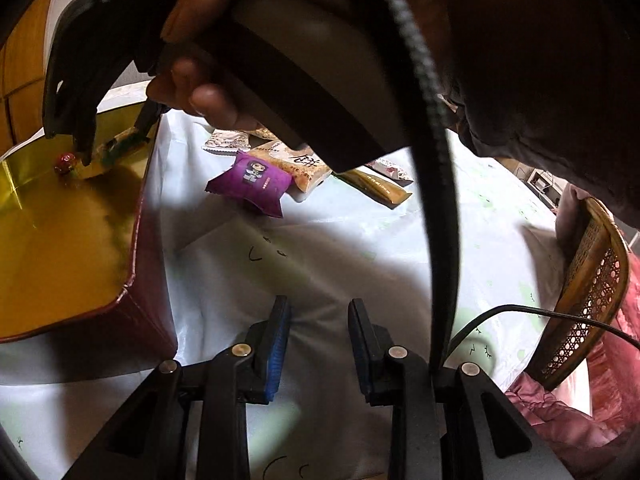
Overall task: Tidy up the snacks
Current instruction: 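Carry the cracker pack with the right tool into the gold tray and release, then grasp the purple candy bag with the left tool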
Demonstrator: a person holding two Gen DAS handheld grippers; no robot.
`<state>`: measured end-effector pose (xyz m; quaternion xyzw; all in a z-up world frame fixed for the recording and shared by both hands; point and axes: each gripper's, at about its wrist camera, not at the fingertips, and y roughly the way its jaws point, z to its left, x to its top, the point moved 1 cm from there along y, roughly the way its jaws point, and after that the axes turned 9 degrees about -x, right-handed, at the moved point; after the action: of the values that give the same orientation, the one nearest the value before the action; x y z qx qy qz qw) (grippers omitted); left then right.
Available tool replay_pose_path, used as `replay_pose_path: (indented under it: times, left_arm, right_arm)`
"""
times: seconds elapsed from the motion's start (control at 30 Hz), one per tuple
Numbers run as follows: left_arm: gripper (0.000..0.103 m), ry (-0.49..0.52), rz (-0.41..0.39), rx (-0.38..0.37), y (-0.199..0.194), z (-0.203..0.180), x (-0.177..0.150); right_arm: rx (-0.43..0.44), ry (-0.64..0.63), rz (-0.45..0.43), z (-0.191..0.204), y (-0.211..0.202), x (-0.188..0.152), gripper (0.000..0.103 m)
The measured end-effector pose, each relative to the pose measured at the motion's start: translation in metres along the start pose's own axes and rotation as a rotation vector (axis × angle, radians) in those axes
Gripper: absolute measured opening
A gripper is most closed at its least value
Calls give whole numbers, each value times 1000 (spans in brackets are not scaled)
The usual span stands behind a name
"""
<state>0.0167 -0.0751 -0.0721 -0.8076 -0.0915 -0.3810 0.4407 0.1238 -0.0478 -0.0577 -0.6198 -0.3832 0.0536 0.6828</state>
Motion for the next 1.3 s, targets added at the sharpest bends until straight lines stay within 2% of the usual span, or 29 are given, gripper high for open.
replay_pose_path:
  times: [0.3,0.47,0.57,0.83,1.03,1.3]
  left_arm:
    - [30,9,0,10,-1,-2,-1]
    - [30,3,-1,10,-1,-3,-1]
    - [30,-3,0,12,-2,-4,0]
    - [30,-6,5,19,-5,-3,1]
    - [30,0,15,34,-4,-6,2]
    - [30,3,24,45,-4,-7,1]
  right_arm:
    - [12,85,-78,-13,-26,-8,50]
    - [26,171,-139,-37,-59,-38,50]
    - [0,208,-163,-56,-77,-64,50]
    - [-123,369,-99,-128,-92,-154,50]
    - [-172,456,-58,-152,-85,-205,50]
    - [-190,461,-46,-153,-66,-205,50]
